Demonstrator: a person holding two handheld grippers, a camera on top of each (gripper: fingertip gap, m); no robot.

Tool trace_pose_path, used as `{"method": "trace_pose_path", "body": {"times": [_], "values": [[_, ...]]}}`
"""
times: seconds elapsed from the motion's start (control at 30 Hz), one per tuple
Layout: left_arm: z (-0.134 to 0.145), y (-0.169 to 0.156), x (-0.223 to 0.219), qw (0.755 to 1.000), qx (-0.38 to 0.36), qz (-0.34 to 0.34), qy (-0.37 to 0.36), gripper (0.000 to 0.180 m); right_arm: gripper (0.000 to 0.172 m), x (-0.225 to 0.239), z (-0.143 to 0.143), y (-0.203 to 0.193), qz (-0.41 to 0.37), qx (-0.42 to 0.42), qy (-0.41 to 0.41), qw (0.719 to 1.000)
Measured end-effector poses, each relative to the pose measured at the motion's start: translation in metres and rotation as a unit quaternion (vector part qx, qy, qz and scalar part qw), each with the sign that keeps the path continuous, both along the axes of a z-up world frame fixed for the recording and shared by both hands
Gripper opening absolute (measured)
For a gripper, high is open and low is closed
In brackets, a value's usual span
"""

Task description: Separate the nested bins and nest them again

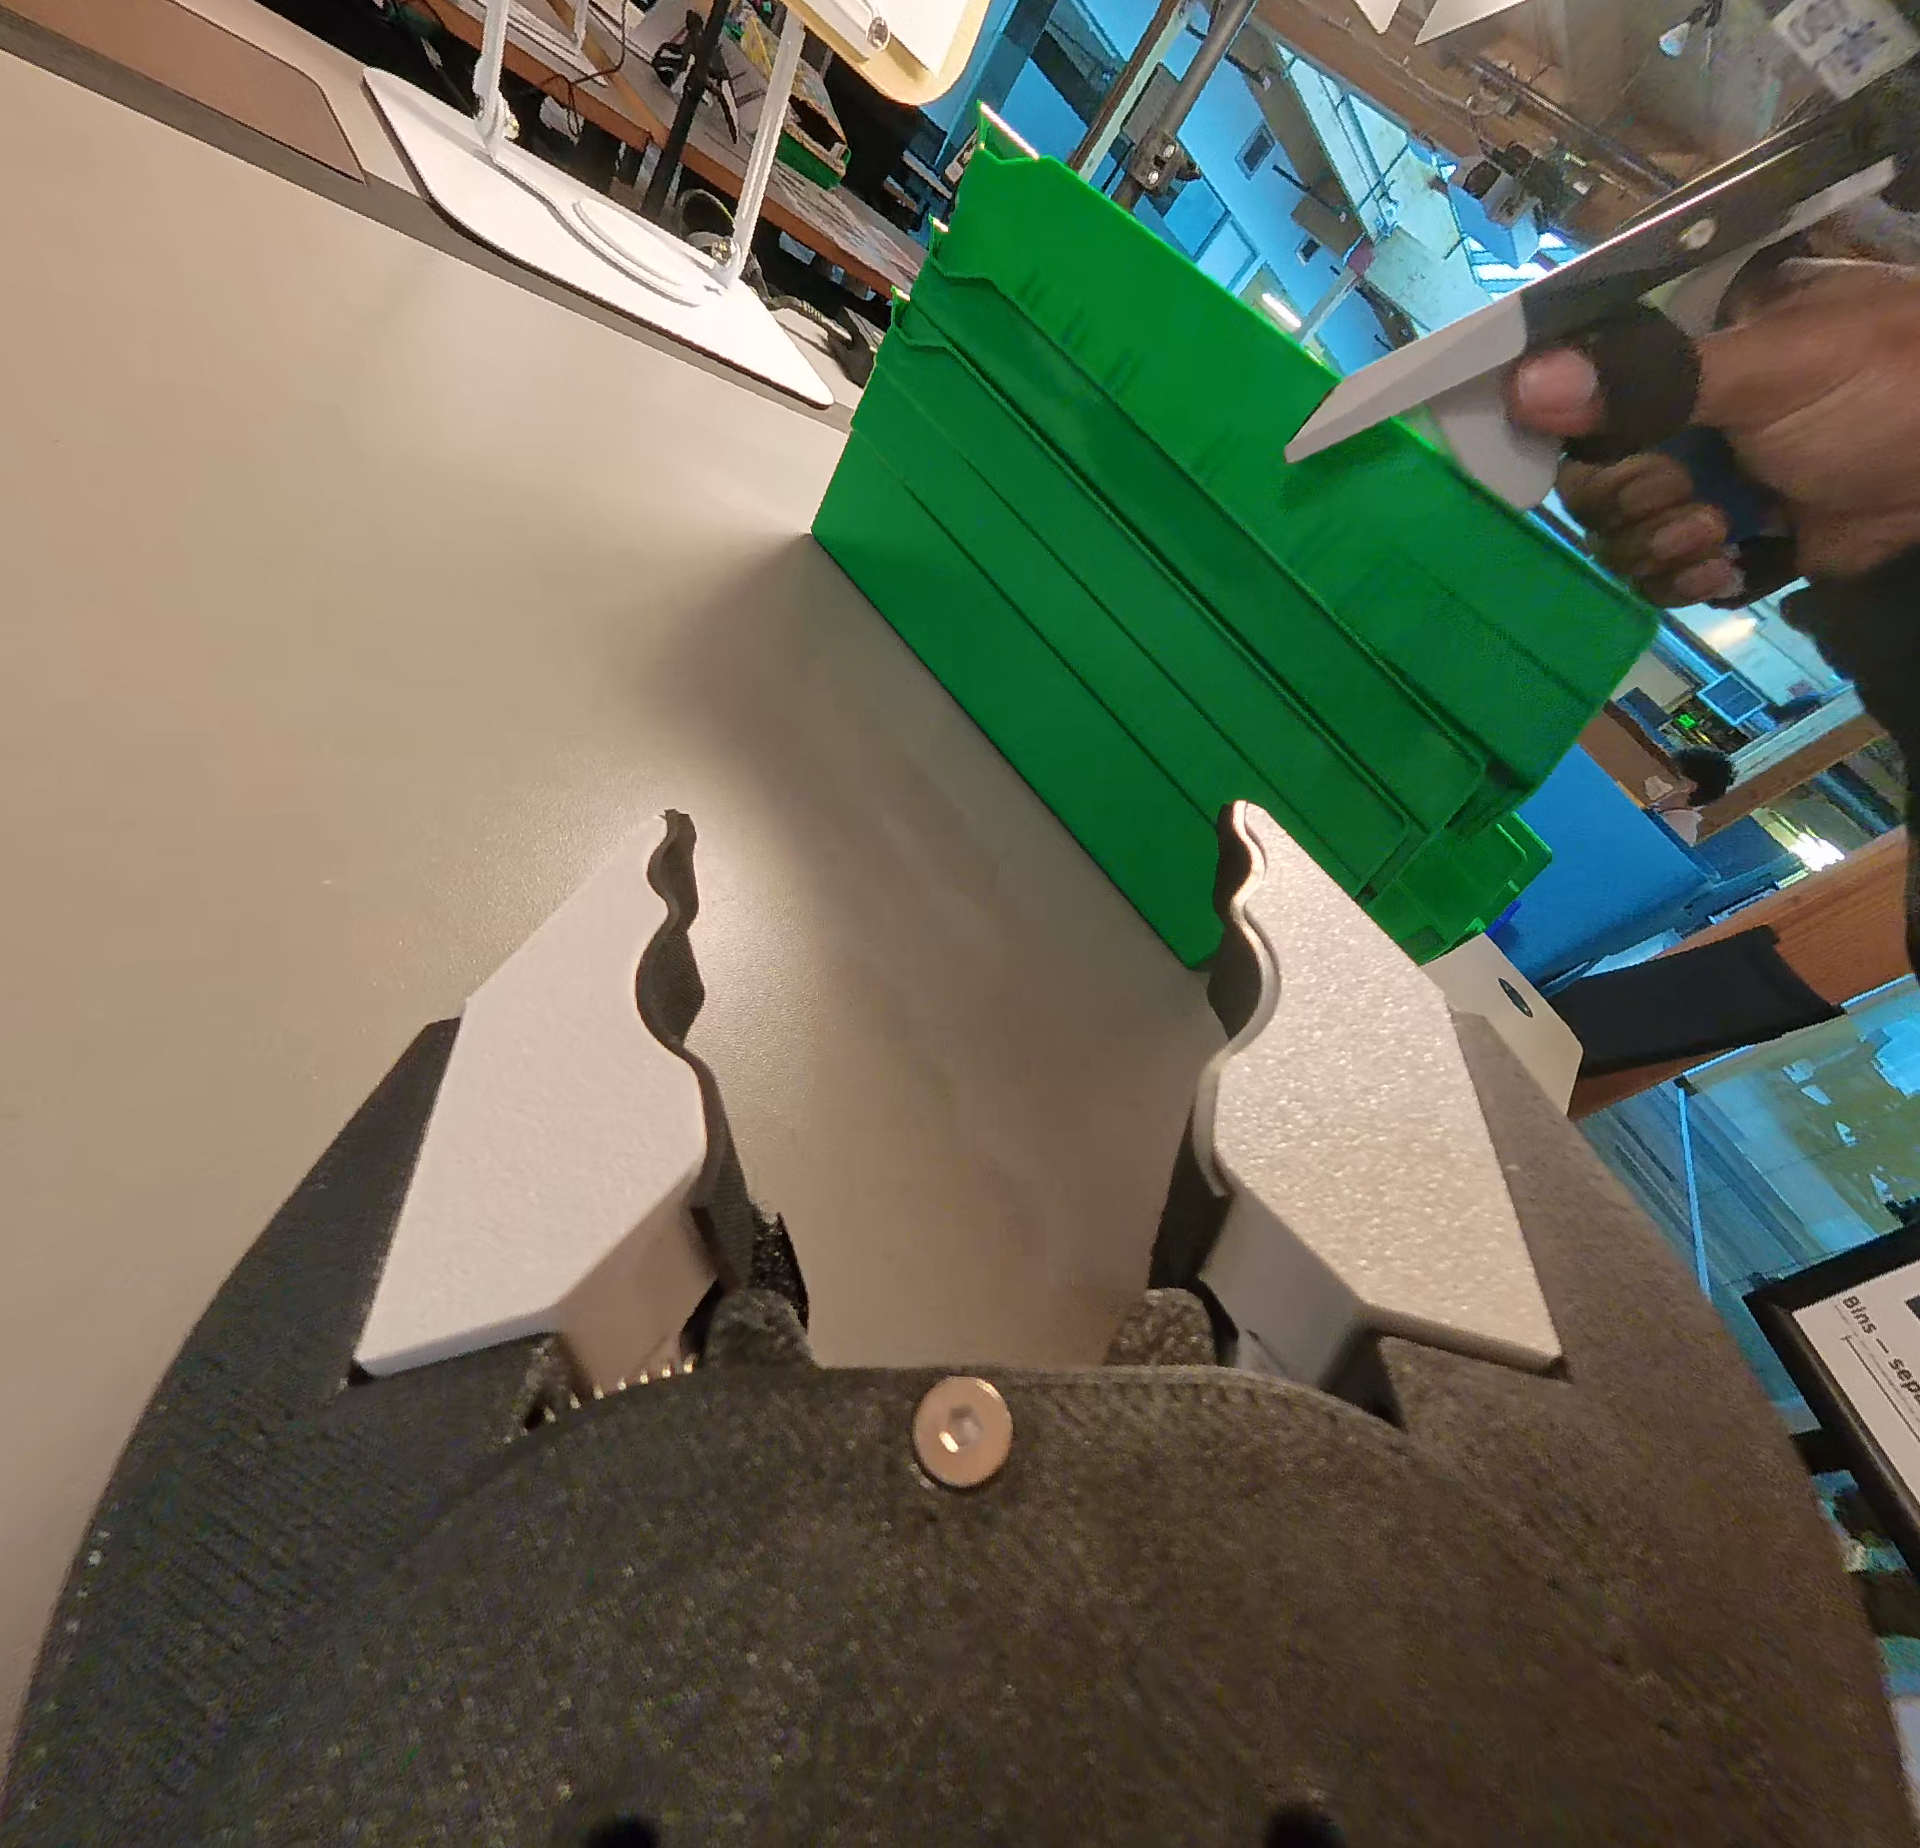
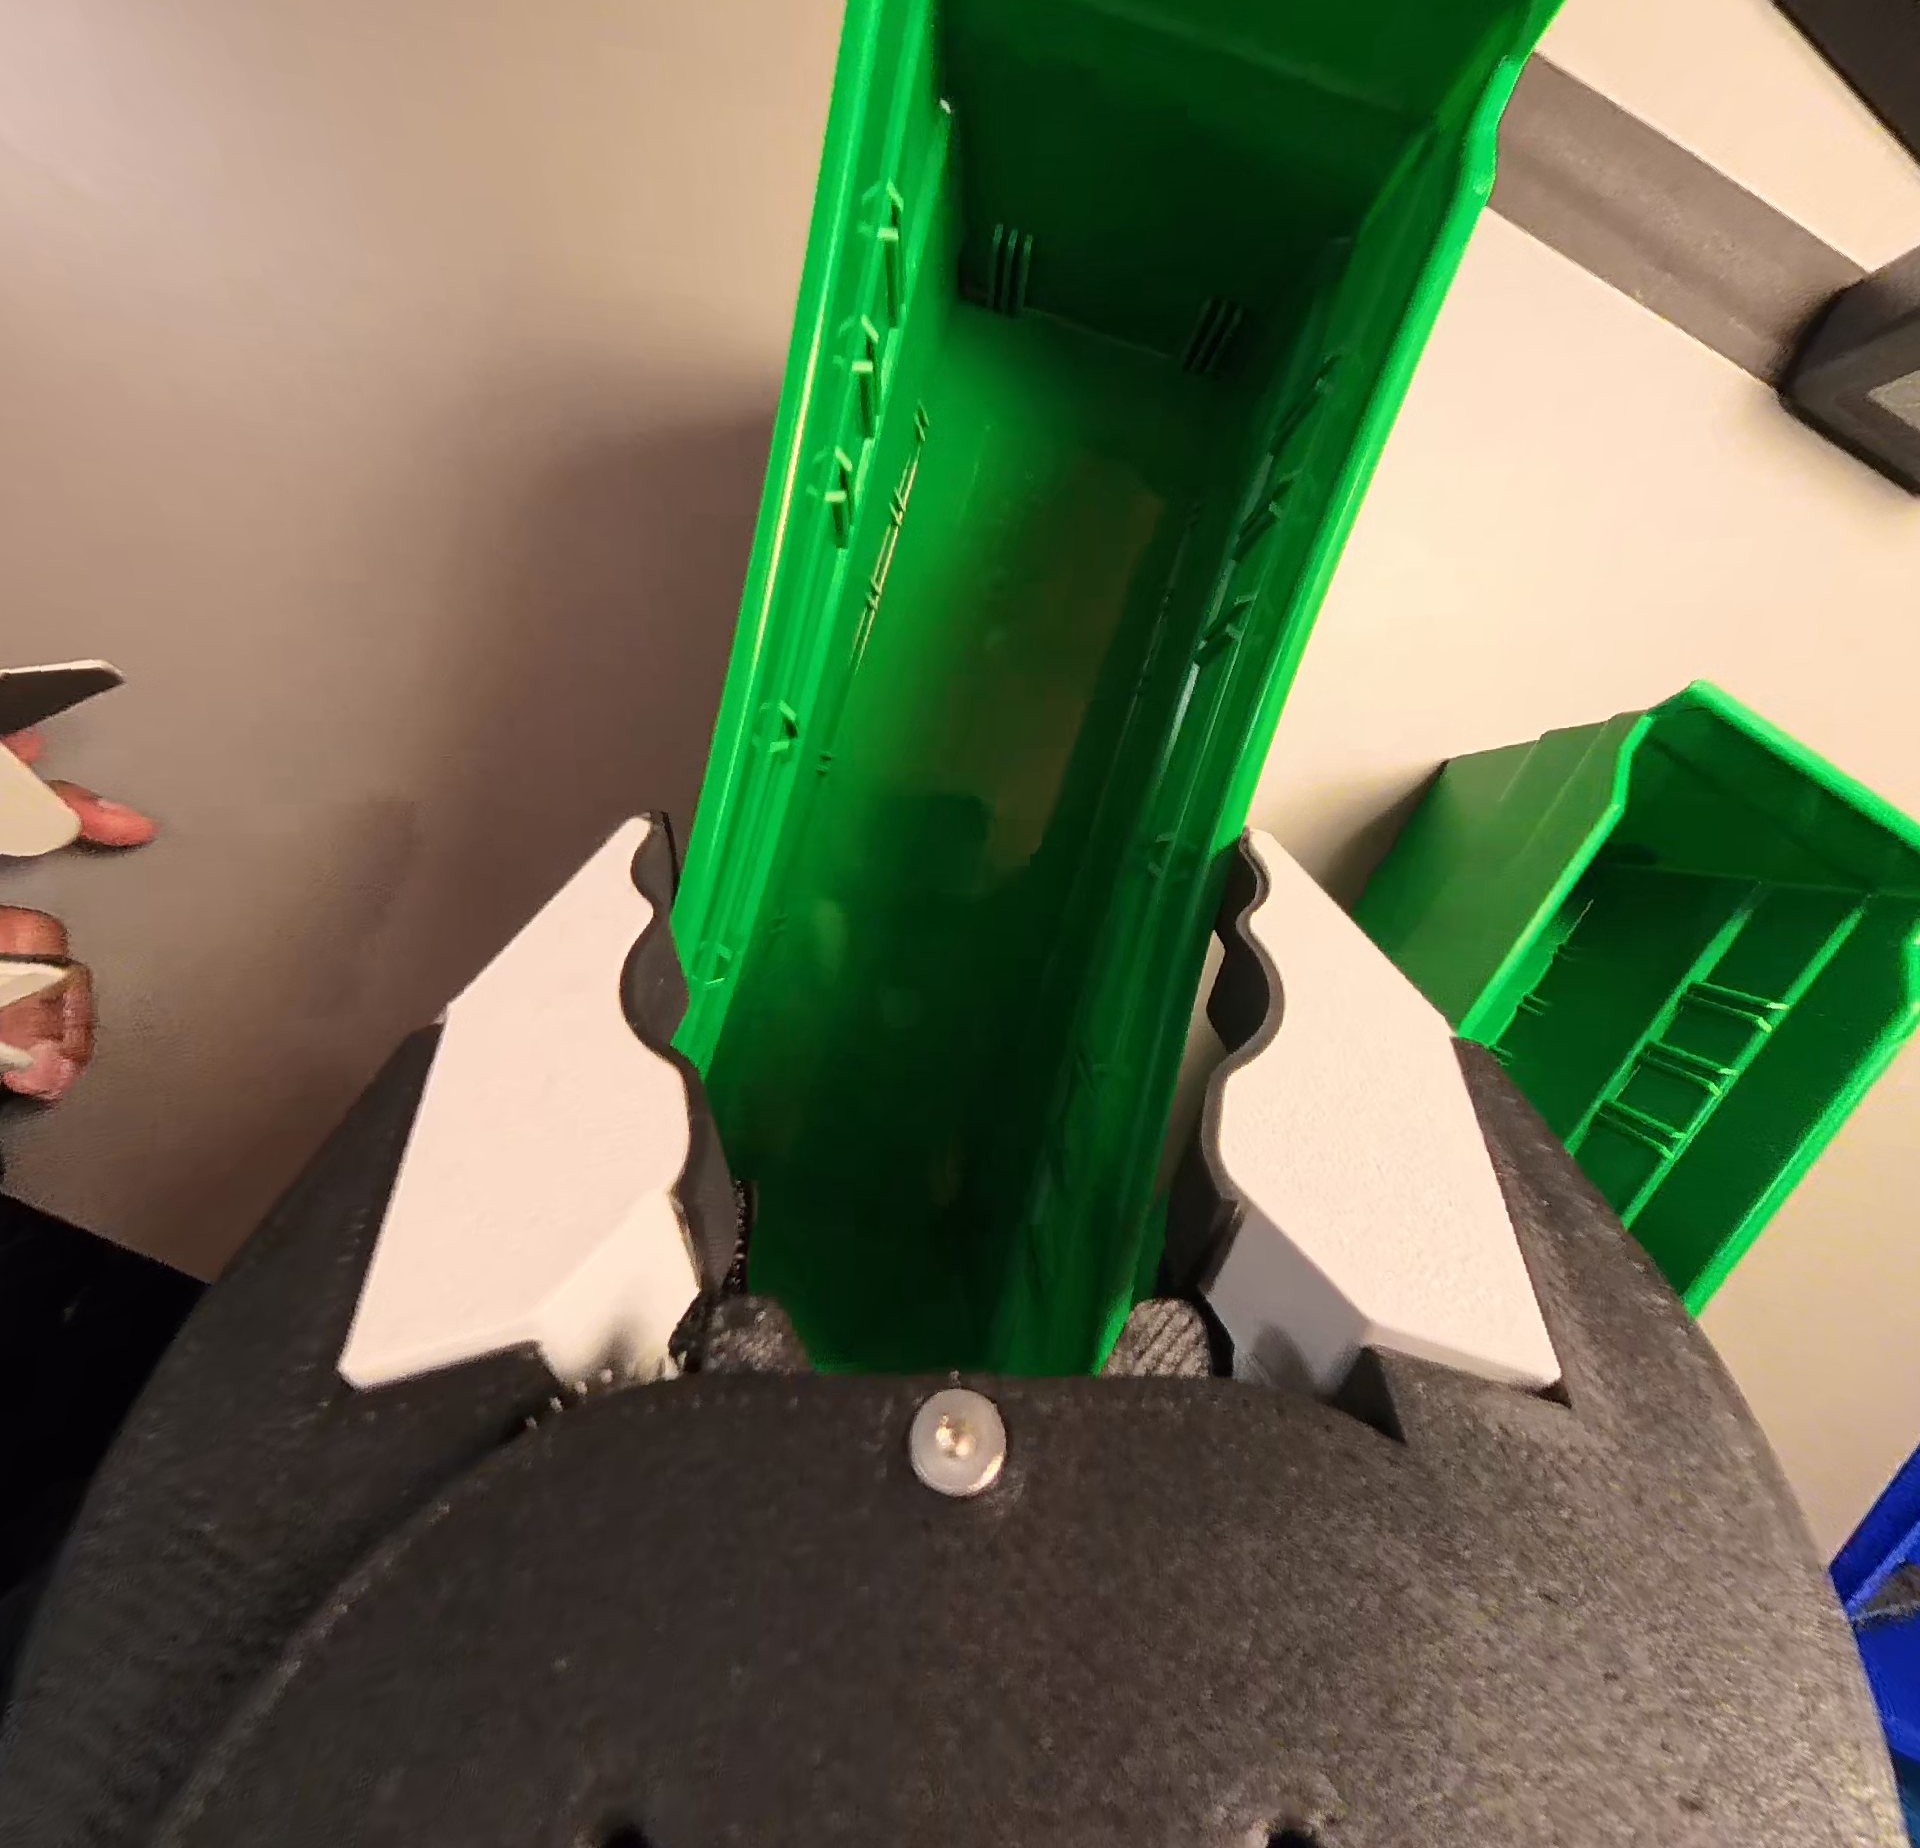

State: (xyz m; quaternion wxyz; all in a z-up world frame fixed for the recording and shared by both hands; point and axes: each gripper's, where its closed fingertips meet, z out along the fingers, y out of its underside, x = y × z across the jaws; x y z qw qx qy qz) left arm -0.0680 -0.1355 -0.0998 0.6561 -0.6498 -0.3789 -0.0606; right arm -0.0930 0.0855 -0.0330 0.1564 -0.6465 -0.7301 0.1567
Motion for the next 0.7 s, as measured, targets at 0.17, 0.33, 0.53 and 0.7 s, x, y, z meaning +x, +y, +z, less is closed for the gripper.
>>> {"method": "trace_pose_path", "body": {"times": [0.17, 0.33, 0.53, 0.7], "values": [[0.000, 0.000, 0.000, 1.000, 0.000, 0.000, 0.001, 0.099, 0.105, 0.000, 0.026, -0.004, 0.008, 0.006, 0.018, 1.000], [0.000, 0.000, 0.000, 1.000, 0.000, 0.000, 0.002, 0.099, 0.105, 0.002, 0.057, -0.011, 0.016, 0.014, 0.044, 0.999], [0.001, 0.000, 0.000, 1.000, 0.002, 0.000, 0.003, 0.099, 0.105, 0.000, 0.099, -0.037, 0.036, 0.004, 0.083, 0.996], [0.003, -0.003, -0.002, 1.000, 0.007, 0.011, 0.008, 0.100, 0.106, -0.011, 0.103, -0.082, 0.055, -0.024, 0.094, 0.994]]}}
